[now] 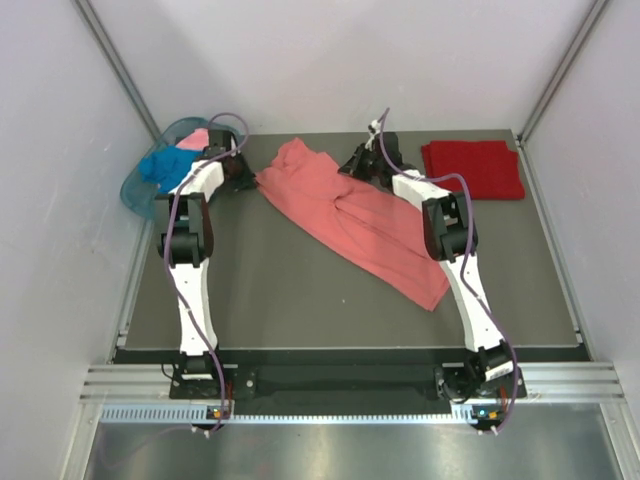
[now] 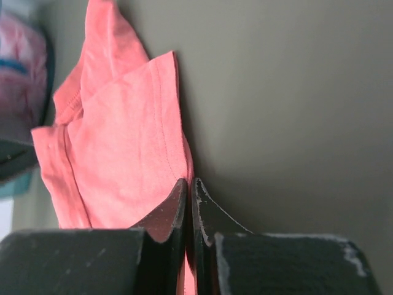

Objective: Fold and stack the t-shirts
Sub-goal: Fold the tshirt

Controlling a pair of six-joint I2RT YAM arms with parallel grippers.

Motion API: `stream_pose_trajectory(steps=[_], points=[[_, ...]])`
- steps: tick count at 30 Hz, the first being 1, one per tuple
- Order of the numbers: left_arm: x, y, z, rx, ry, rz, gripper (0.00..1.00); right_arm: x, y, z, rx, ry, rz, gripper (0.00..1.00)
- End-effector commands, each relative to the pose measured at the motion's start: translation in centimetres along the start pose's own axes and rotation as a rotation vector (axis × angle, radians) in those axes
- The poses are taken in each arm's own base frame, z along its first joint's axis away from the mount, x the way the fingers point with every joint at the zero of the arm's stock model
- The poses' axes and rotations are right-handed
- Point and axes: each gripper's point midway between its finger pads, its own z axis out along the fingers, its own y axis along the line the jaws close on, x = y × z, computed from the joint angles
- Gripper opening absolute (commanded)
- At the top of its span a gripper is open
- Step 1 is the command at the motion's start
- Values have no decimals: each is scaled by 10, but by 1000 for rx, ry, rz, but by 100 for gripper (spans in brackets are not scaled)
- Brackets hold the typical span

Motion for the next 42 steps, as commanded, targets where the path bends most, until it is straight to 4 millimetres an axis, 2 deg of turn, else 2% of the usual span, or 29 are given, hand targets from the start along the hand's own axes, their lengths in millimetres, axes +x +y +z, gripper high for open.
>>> stream_pose_trajectory(steps=[1, 2, 6, 7, 10, 12, 13, 15, 16, 18, 19, 21, 22, 24, 25, 26, 27, 28, 29, 30, 31, 32, 33, 34, 35, 36, 38, 39, 42], points=[[-27, -28, 8, 104, -61, -14, 7, -49, -18, -8, 42, -162, 67, 0], [-27, -27, 12, 99, -61, -17, 17, -55, -23, -11, 56, -175, 73, 0], [-46, -37, -1, 97, -117, -14, 29, -60, -47, -23, 128, -210, 110, 0], [-48, -37, -4, 91, -126, -9, 30, -70, -48, -32, 135, -234, 117, 0], [-58, -45, -27, 101, -154, 15, 32, -76, -61, -41, 161, -254, 143, 0], [-61, -55, -48, 129, -163, 35, 33, -79, -54, -43, 125, -246, 146, 11], [-40, -65, -47, 127, -126, 62, 33, -79, -54, -45, 126, -225, 146, 17], [-33, -76, -65, 127, -133, 108, 34, -84, -43, -50, 112, -197, 81, 24], [-18, -70, -65, 116, -99, 106, 34, -87, -36, -60, 129, -179, 63, 27], [-9, -75, -81, 149, -88, 97, 34, -82, -40, -76, 192, -129, -4, 37], [5, -69, -80, 145, -61, 88, 34, -94, -29, -93, 219, -141, -38, 41], [11, -78, -97, 201, -52, 95, 35, -82, -46, -119, 364, -71, -112, 49], [20, -77, -104, 210, -37, 98, 35, -93, -36, -138, 395, -82, -147, 52], [28, -78, -115, 221, -20, 112, 35, -69, -50, -165, 500, 23, -186, 53], [37, -74, -117, 225, 1, 116, 35, -69, -35, -183, 508, 39, -209, 53], [37, -76, -130, 229, -3, 133, 35, -58, -34, -194, 532, 81, -238, 53], [39, -77, -138, 232, 1, 141, 35, -23, -47, -213, 620, 189, -229, 53], [40, -80, -152, 247, -9, 155, 36, -13, -26, -228, 632, 203, -269, 53], [41, -82, -160, 261, -13, 170, 36, 4, -22, -239, 646, 246, -303, 53], [46, -82, -168, 271, 1, 174, 36, 47, -35, -254, 684, 353, -307, 53], [47, -87, -184, 292, -7, 185, 36, 60, -13, -266, 655, 356, -342, 52], [49, -86, -191, 293, -8, 203, 36, 99, -22, -280, 667, 444, -337, 51], [59, -80, -195, 284, 11, 203, 36, 106, -10, -294, 648, 444, -353, 51], [59, -83, -210, 304, -11, 224, 36, 127, 0, -299, 628, 484, -387, 49], [64, -81, -215, 308, -11, 228, 37, 154, -8, -314, 647, 552, -401, 48], [77, -73, -214, 303, 15, 226, 37, 160, 0, -326, 650, 551, -421, 46], [83, -74, -229, 323, -5, 231, 37, 197, 6, -349, 690, 612, -449, 45], [91, -70, -226, 332, -5, 222, 37, 207, 23, -354, 643, 598, -478, 45], [106, -71, -232, 379, 2, 187, 38, 234, 15, -368, 671, 631, -462, 45]])
